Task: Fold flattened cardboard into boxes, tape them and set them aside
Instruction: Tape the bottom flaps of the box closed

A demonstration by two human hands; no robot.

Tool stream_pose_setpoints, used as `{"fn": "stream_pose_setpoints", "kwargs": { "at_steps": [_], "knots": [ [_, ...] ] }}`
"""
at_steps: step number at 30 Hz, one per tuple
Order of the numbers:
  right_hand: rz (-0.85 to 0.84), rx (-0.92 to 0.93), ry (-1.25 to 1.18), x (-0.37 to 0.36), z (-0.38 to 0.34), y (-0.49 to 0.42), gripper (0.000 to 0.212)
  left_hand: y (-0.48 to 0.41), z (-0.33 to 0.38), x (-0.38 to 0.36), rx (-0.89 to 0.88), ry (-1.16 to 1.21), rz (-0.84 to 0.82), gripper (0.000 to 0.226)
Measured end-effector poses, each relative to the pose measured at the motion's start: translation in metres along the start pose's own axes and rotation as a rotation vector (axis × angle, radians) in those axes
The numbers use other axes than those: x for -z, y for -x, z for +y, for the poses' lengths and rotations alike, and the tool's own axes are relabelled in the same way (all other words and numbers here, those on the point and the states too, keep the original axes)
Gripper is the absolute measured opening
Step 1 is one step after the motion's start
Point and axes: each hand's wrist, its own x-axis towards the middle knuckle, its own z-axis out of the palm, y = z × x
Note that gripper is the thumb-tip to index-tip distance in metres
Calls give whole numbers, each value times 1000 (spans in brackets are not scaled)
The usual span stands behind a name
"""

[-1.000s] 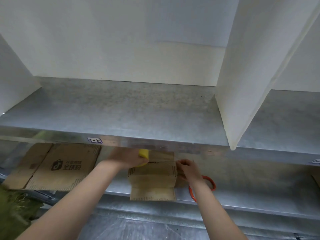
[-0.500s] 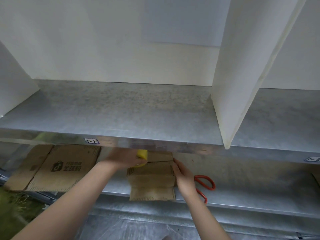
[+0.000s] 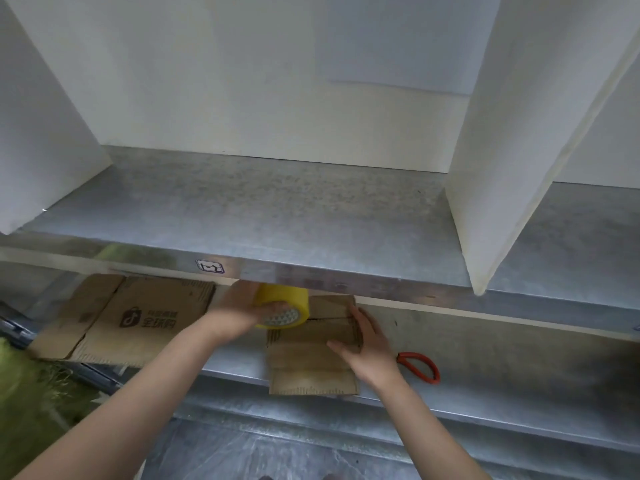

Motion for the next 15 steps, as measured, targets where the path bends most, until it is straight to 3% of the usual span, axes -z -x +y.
{"fn": "stream_pose_setpoints", "kwargs": {
  "at_steps": [8,12,15],
  "knots": [
    [73,-62,-138,-8,-3,-1,76,4,-15,22,-121,-115,-39,47],
    [22,-98,-197,-11,-7,0,73,4,-53,39,-162,-525,-105,57],
    [19,-127,-239,-13,-12,0,73,1,-78,34,-90,-375,-104,58]
  ]
}}
